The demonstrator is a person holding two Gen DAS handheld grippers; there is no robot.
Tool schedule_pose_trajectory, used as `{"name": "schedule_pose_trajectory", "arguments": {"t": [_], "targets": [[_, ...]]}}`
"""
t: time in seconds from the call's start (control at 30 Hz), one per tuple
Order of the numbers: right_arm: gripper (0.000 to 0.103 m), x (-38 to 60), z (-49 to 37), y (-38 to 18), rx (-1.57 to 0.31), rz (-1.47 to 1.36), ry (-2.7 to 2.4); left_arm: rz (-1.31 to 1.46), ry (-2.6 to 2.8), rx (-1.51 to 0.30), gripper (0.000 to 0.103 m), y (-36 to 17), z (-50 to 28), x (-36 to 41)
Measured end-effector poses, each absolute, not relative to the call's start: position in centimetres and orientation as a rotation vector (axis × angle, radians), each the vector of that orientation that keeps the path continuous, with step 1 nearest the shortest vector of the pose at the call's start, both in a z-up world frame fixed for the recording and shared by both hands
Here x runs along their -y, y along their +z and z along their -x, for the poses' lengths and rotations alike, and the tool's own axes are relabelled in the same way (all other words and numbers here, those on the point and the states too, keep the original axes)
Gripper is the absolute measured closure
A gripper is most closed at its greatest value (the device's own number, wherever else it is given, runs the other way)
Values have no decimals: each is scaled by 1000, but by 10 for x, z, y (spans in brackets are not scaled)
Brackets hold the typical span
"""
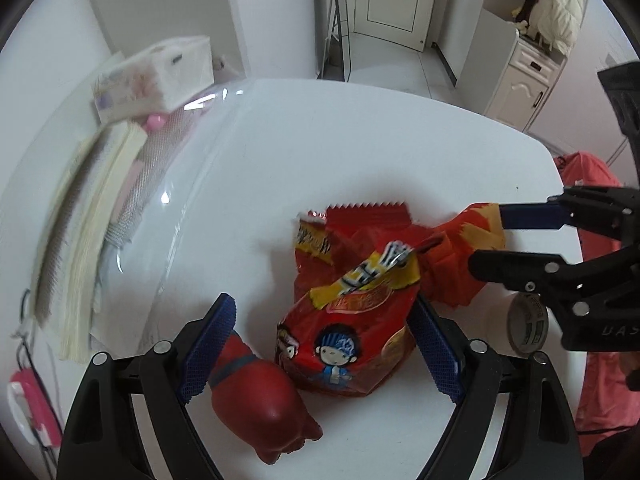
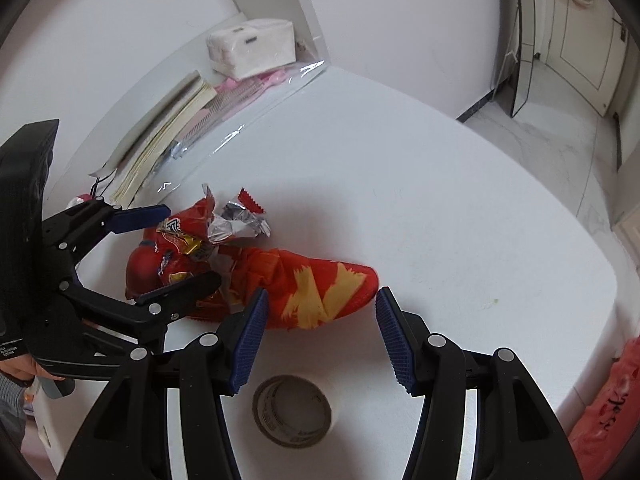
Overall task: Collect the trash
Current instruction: 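Lower both tools onto the red snack wrappers, then close the left tool on the red cartoon snack bag while the right tool grasps the red-yellow wrapper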
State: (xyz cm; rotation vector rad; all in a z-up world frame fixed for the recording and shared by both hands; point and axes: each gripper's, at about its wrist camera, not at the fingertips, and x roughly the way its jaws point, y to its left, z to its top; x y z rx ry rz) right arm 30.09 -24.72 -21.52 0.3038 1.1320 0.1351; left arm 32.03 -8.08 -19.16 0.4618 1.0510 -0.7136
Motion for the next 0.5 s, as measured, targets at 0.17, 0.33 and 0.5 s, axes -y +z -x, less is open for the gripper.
{"name": "schedule_pose_trajectory", "arguments": {"t": [0.17, 0.33, 0.5], "targets": [[48, 242, -305, -223, -1149, -326, 149, -445, -712, -1063, 41, -194, -320, 70], [82, 235, -311, -226, -1152, -306, 170, -386, -698, -1080, 51, -190, -325, 55], [99, 235, -309, -220, -1123, -315, 174, -322, -684, -1086, 60, -181, -328, 40]]}}
